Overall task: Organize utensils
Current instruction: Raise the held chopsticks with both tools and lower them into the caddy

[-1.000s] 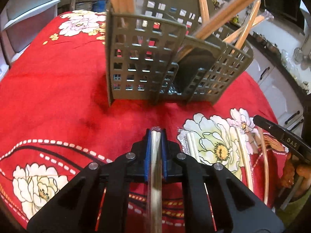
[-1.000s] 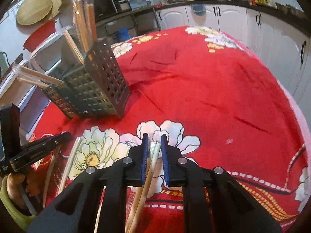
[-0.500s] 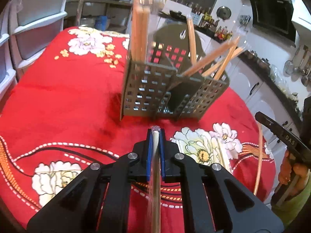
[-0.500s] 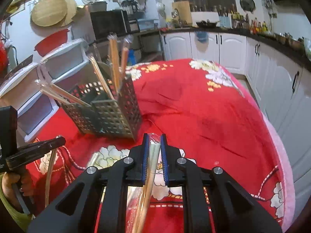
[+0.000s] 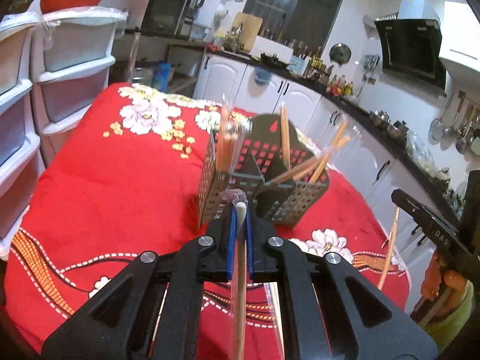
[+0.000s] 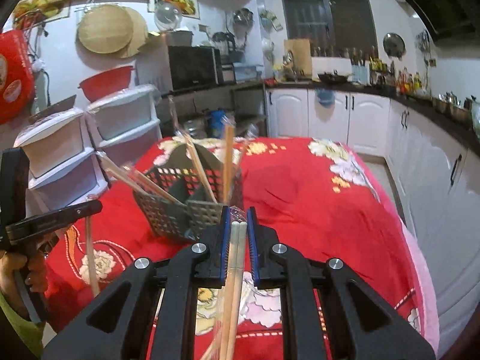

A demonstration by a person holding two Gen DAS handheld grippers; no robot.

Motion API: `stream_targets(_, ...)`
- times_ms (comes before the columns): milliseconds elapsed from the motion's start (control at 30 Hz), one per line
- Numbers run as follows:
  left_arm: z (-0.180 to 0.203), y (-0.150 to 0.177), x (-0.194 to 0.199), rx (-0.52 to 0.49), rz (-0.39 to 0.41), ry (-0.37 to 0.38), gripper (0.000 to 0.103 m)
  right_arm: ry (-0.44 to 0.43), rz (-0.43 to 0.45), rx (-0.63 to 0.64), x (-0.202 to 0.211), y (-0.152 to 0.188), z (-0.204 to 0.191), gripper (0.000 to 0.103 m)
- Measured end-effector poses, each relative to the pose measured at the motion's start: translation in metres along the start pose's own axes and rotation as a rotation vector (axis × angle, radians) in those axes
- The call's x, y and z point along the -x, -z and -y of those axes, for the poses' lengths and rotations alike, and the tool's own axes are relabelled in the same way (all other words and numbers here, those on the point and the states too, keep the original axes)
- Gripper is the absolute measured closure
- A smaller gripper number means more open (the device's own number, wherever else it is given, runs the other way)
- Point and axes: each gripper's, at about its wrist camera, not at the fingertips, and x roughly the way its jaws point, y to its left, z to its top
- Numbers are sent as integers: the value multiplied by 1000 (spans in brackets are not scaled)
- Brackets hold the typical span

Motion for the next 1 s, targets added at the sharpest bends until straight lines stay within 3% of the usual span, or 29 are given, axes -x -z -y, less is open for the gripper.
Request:
stream_targets(433, 9, -27, 29, -14, 92, 17, 102, -30, 149, 73, 25, -32, -36, 92)
stream_targets(1000, 35, -86, 46, -63, 219, 28, 102, -68, 253, 103, 18, -75, -60, 92)
